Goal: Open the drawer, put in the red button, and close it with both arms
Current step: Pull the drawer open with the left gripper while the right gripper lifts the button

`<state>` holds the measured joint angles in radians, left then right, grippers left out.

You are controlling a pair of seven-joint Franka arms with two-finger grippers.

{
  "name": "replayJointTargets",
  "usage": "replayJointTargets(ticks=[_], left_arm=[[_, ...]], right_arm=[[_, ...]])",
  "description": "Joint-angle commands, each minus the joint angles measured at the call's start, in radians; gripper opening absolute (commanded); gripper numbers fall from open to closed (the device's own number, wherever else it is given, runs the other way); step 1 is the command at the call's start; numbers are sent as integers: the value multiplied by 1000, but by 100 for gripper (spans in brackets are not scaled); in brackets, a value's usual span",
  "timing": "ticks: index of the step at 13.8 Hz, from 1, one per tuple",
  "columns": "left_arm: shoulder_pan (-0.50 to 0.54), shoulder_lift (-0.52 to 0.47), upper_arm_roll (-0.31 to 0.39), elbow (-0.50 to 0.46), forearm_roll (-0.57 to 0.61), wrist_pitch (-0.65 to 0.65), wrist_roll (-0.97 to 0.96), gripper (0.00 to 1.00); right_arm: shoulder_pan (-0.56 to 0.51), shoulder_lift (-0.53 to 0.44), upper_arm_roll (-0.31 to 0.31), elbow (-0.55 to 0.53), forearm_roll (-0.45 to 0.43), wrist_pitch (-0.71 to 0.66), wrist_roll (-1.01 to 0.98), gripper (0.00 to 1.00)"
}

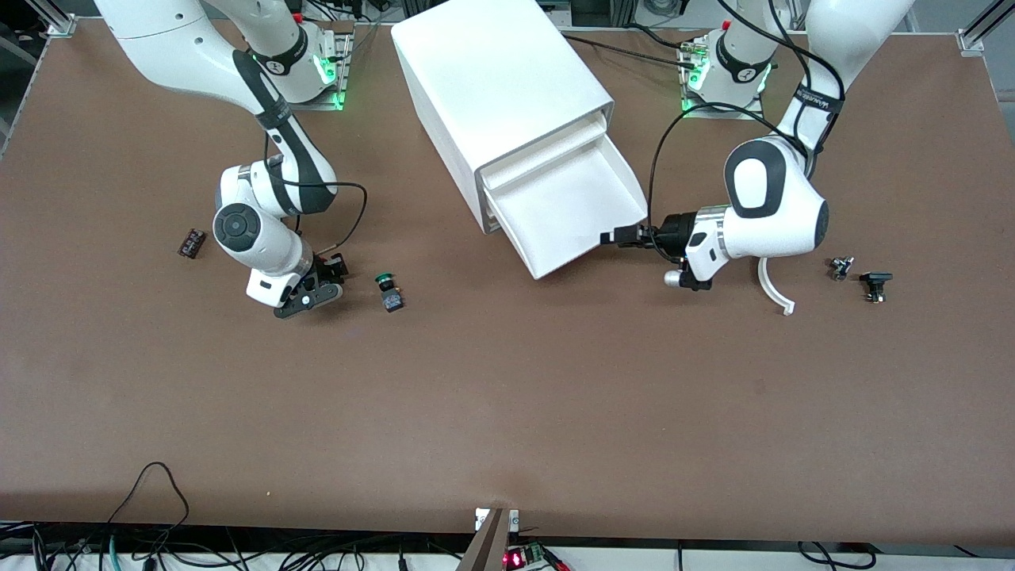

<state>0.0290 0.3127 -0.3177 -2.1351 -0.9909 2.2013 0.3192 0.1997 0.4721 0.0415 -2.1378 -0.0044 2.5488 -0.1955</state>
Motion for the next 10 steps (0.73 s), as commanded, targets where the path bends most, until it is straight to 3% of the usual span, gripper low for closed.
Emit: replayJointTargets(ticks=[1, 3, 5, 7, 10], left_arm=[[51, -76, 43, 24, 102, 11, -26, 100], [84, -135, 77, 26, 110, 24, -26, 100], [97, -197, 97, 26, 148, 63, -28, 100], [105, -271, 139, 46, 375, 54, -31, 100], [105, -317, 225, 214, 659, -221, -38, 100]], right_arm=[[-5, -32, 6, -28, -5, 11, -30, 36], [-5, -47, 12, -10, -6, 10, -33, 29], [-5, -72, 15, 21, -5, -25, -35, 29], [-5, -98, 41, 112, -5, -144, -35, 29], [-3, -112, 95, 332, 0, -365, -105, 29]])
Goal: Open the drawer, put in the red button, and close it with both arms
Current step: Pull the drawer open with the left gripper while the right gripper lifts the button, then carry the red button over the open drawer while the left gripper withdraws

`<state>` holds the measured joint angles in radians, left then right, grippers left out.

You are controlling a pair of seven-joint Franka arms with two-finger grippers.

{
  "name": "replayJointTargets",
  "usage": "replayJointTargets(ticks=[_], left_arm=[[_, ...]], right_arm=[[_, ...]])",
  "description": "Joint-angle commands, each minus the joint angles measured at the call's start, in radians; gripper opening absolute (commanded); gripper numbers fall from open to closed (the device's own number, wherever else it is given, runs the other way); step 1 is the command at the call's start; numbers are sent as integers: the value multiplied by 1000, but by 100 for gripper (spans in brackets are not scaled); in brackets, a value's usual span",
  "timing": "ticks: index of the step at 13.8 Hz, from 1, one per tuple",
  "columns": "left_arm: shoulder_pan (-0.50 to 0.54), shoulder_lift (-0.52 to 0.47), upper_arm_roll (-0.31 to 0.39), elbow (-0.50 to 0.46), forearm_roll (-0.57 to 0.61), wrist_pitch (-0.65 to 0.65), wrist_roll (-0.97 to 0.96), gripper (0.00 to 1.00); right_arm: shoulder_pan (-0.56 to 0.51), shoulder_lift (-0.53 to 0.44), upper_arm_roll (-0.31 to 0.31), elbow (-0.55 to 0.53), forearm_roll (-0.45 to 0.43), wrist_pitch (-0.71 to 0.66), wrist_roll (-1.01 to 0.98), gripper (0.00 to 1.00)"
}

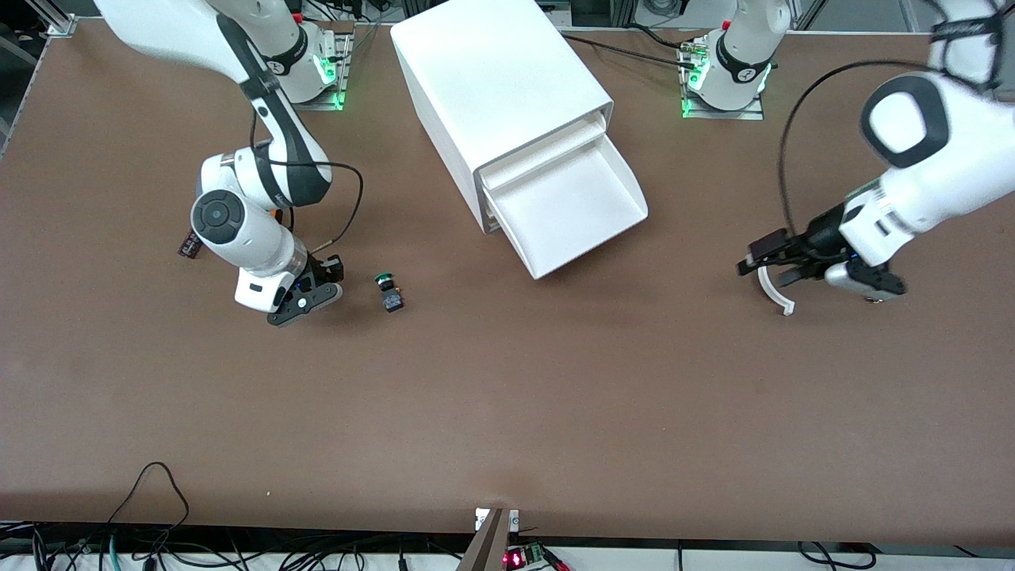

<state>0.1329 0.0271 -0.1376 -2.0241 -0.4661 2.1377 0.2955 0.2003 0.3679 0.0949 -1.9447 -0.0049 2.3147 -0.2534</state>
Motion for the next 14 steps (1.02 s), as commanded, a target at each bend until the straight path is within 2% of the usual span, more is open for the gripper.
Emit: replayJointTargets(ticks=[1, 3, 6, 14], left_arm=[[1, -33, 61, 176, 215, -258, -19, 100], [-4, -42, 64, 281, 358, -390, -65, 100], [-13, -46, 61, 305, 449, -433, -165, 100], [-29, -44, 59, 303, 469, -433, -203, 100]], right_arm=[[-4, -4, 67, 214, 2, -187, -67, 29], [16, -4, 135, 323, 3, -228, -99, 29], [86, 9, 210, 430, 3, -229, -99, 29], [370, 241, 203, 730, -4, -212, -265, 26]])
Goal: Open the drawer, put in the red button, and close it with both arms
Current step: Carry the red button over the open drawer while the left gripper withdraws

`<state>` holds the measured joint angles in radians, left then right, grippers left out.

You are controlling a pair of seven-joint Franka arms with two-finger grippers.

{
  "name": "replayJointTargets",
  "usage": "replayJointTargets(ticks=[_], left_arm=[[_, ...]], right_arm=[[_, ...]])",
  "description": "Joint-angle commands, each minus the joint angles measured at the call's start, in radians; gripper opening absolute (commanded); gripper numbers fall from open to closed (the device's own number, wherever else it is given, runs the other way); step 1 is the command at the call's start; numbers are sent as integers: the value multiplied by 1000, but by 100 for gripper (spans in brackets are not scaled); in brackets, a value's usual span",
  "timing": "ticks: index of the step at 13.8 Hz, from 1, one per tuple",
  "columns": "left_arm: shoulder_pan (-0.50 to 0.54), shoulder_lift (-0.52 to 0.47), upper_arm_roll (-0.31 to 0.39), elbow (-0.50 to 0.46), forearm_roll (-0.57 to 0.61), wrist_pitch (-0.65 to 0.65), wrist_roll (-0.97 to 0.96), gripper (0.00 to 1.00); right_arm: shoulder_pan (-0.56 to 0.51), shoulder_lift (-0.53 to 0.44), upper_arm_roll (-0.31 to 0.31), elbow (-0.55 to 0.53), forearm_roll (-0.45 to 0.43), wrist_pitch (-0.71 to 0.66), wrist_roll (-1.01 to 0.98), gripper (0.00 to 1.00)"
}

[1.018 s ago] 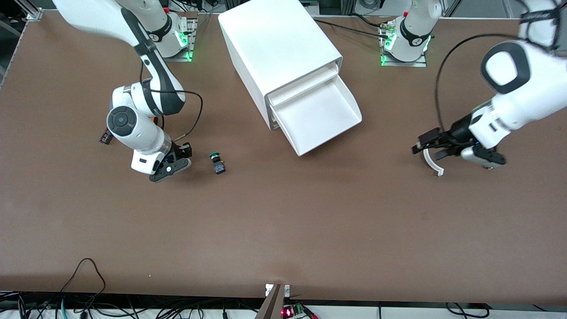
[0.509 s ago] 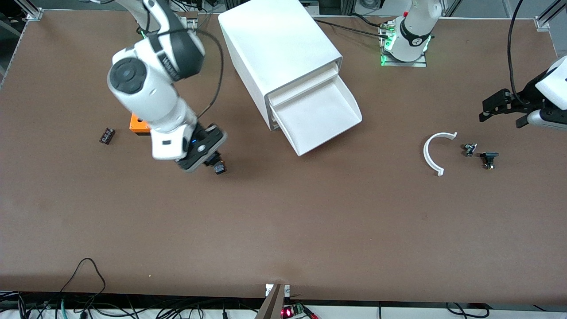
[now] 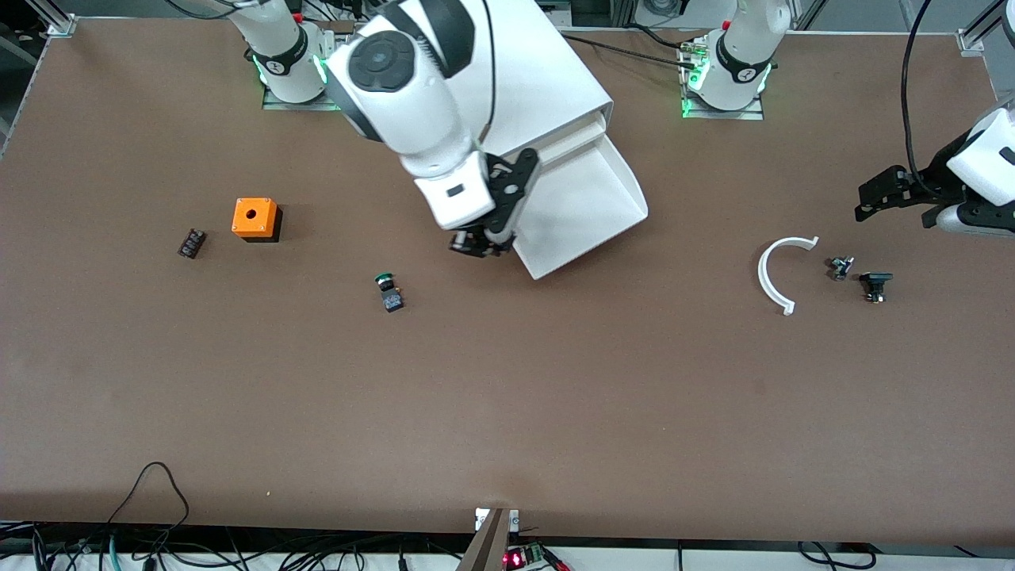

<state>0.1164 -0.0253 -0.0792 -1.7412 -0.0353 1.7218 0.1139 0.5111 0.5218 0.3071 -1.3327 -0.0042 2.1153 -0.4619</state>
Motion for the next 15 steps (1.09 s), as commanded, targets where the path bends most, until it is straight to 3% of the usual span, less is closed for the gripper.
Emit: replayJointTargets(ticks=[1, 5, 15], left_arm=[[-12, 10, -1, 22, 38, -18, -22, 100], [-14, 10, -2, 23, 38, -18, -22, 100], [-20, 16, -4, 29, 41, -14, -20, 100]], right_arm=[[88, 101, -11, 131, -8, -17, -75, 26], [161, 128, -11, 132, -45, -26, -239, 25], [228, 208, -57, 124, -76, -80, -340, 25]])
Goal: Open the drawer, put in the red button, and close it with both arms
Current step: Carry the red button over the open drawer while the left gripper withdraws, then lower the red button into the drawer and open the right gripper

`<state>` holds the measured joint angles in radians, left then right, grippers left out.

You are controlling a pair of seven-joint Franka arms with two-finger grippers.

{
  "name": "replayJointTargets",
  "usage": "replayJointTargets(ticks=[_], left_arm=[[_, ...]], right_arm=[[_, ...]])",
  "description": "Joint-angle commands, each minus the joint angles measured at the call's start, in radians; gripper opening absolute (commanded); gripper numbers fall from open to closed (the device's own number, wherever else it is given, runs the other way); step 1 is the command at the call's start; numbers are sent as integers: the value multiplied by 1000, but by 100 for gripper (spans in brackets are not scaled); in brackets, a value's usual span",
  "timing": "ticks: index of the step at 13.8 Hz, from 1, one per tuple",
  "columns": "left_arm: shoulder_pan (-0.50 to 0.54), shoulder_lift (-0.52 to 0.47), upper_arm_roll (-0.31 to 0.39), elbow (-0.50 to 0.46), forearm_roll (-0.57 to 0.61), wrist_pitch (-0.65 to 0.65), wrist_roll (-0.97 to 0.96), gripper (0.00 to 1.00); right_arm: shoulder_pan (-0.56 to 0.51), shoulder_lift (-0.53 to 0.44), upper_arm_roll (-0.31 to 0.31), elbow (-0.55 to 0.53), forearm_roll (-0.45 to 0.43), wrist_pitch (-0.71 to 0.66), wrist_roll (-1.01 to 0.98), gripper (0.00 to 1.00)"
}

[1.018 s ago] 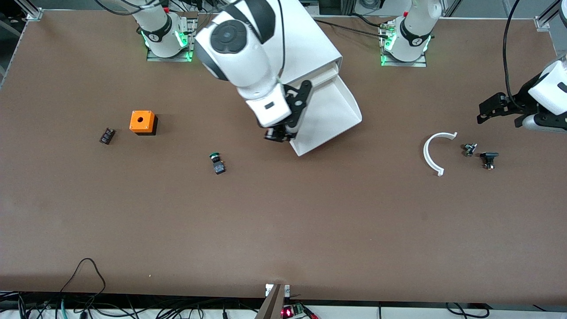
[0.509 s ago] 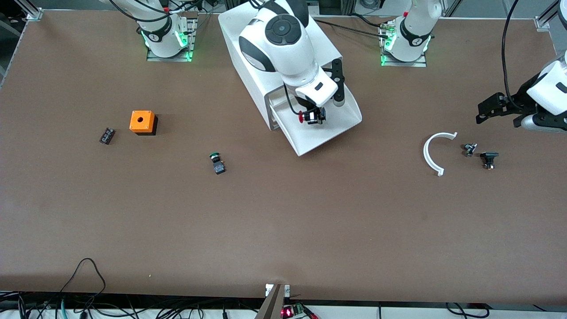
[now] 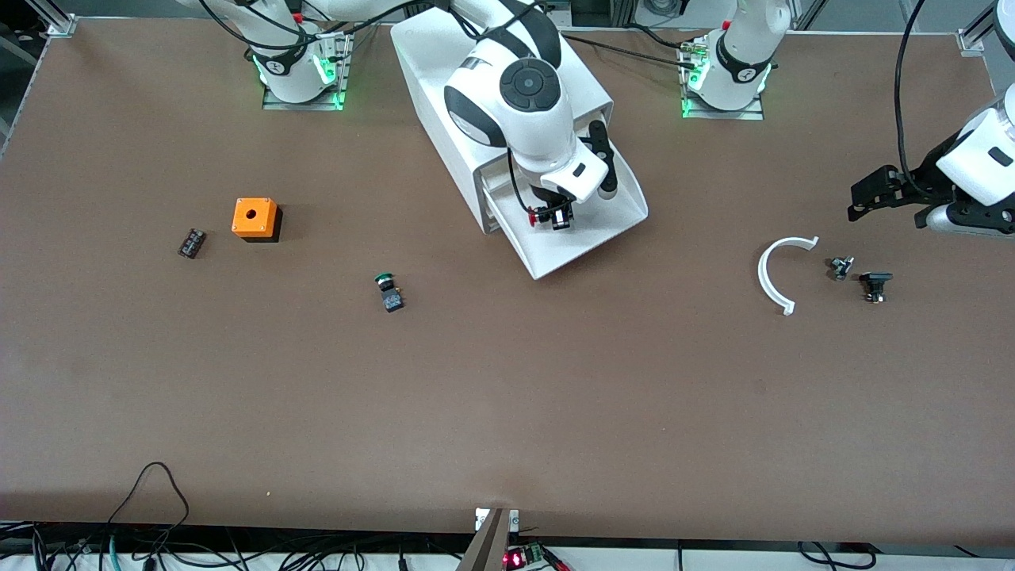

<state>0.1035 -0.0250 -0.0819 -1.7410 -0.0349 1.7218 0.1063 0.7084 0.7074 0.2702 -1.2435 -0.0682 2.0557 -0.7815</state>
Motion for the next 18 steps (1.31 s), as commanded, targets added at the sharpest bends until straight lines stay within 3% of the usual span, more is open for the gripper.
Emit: replayJointTargets(ticks=[1, 5, 6, 7, 8, 12, 16, 18], left_arm=[[-7, 17, -2, 29, 49, -11, -13, 100], [-27, 20, -7, 31, 87, 1, -14, 100], [-31, 22, -7, 31, 102, 10, -14, 100], [-31, 23, -9, 31, 111, 12, -16, 100], [-31, 23, -9, 31, 112, 13, -25, 100], [-33, 46, -9, 31, 105, 16, -72, 100], [-79, 129, -44, 18, 92, 122, -230, 100], [-97, 184, -108, 9, 84, 188, -409, 100]], right_arm=[[46, 27, -25, 35, -13, -17, -19, 25], [95, 41, -62, 33, -10, -15, -21, 28], [100, 46, -62, 33, -7, -17, -16, 37], [102, 46, -62, 33, 1, -19, -7, 75], [100, 44, -60, 35, 2, -19, 5, 100], [53, -37, -62, 44, 2, -19, 98, 100], [-85, -150, -75, 32, 1, -20, 327, 100], [-112, -201, -155, -16, 2, -19, 445, 100]])
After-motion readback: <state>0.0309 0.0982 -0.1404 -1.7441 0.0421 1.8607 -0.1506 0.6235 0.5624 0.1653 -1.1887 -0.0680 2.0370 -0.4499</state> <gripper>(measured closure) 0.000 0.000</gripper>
